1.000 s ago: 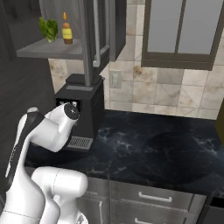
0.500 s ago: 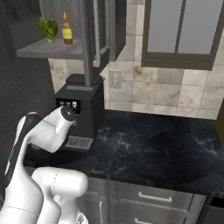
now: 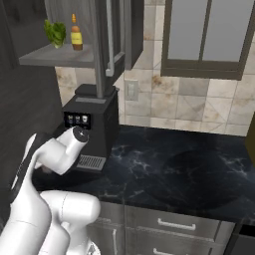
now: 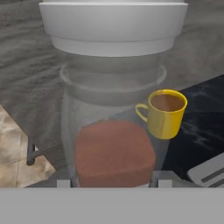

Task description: Pick the cinnamon and honey bottle from the cabinet and place them next to the mug.

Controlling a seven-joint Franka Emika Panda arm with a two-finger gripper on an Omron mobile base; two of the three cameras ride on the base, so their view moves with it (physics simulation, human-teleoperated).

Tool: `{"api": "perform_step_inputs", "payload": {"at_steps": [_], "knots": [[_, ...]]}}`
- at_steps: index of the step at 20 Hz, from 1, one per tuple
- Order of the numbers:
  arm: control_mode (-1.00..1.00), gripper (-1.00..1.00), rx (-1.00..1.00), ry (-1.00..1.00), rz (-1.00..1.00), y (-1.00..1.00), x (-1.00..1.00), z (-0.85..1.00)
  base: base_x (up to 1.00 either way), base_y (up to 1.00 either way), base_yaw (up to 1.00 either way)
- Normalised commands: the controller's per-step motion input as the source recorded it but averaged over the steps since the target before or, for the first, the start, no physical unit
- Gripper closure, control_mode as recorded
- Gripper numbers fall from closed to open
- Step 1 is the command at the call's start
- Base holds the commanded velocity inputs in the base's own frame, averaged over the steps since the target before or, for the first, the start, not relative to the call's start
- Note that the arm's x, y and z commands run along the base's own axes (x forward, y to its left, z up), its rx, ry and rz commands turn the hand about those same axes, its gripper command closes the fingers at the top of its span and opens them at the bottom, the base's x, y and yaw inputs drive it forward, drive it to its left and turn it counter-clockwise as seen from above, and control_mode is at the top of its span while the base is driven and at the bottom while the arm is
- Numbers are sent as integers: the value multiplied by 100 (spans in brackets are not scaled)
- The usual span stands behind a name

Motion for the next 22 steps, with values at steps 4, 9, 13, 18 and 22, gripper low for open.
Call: {"api": "perform_step_inputs", "payload": {"at_steps": [4, 9, 13, 18, 22], "knots": [[-100, 100, 0, 8, 0, 12, 34, -36, 0, 0, 0], [-100, 100, 0, 6, 0, 23, 24, -25, 0, 0, 0], [-100, 100, 0, 3, 0, 28, 26, -31, 0, 0, 0], [-100, 100, 0, 0, 0, 7, 4, -13, 0, 0, 0], [-100, 100, 0, 0, 0, 0, 0, -13, 0, 0, 0]]}}
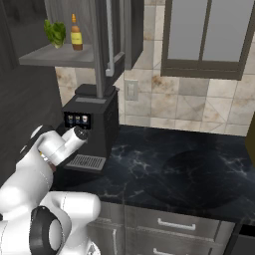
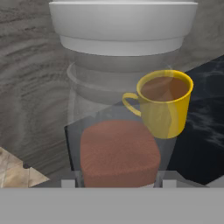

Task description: Pick the cinnamon and honey bottle from the cabinet and place them next to the mug.

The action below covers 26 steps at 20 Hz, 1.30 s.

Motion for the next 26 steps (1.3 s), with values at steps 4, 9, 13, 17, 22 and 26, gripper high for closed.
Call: {"api": "perform_step_inputs", "payload": {"at_steps": [4, 9, 13, 17, 22, 26], "knots": [[-100, 100, 0, -2, 0, 0, 0, -34, 0, 0, 0], [-100, 100, 0, -8, 0, 0, 0, -41, 0, 0, 0], [-100, 100, 0, -9, 0, 0, 0, -25, 0, 0, 0], [-100, 100, 0, -11, 0, 0, -3, -10, 0, 0, 0], [-100, 100, 0, -10, 0, 7, -30, -4, 0, 0, 0], [-100, 100, 0, -9, 0, 8, -21, -17, 0, 0, 0]]}}
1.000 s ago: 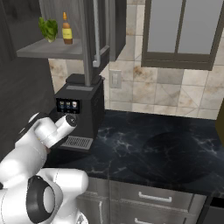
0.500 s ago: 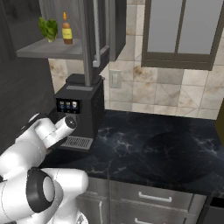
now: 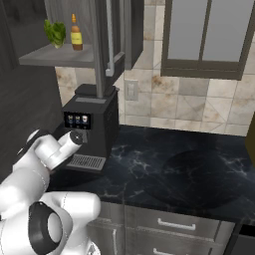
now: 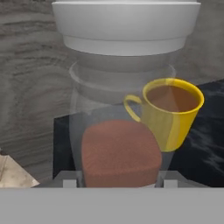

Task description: Pick the cinnamon and honey bottle from the cabinet and place them next to the mug.

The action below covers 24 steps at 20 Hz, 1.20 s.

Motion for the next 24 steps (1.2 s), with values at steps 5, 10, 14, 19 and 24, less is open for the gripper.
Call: {"api": "perform_step_inputs", "payload": {"at_steps": [5, 10, 14, 19, 24], "knots": [[-100, 100, 0, -8, 0, 0, -5, -33, 0, 0, 0], [-100, 100, 0, -10, 0, 1, -1, -32, 0, 0, 0], [-100, 100, 0, -11, 0, 0, 0, -47, 0, 0, 0], [-100, 100, 0, -11, 0, 0, 0, -43, 0, 0, 0], [-100, 100, 3, -5, 0, 0, -1, -17, 0, 0, 0]]}}
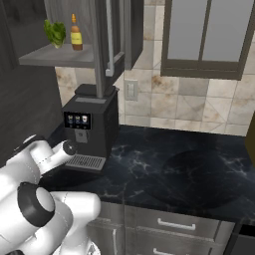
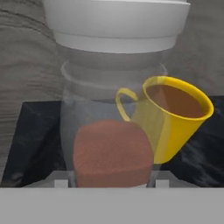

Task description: Pick the cinnamon and honey bottle from the cabinet and place them next to the mug.

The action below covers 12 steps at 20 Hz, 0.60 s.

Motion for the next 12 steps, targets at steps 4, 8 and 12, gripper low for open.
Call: {"api": "perform_step_inputs", "payload": {"at_steps": [4, 8, 12], "knots": [[-100, 100, 17, 0, 0, 0, -5, -6, 0, 0, 0], [-100, 100, 21, 0, 0, 0, -15, -9, 0, 0, 0], [-100, 100, 17, 0, 0, 0, -28, -17, 0, 0, 0]]}}
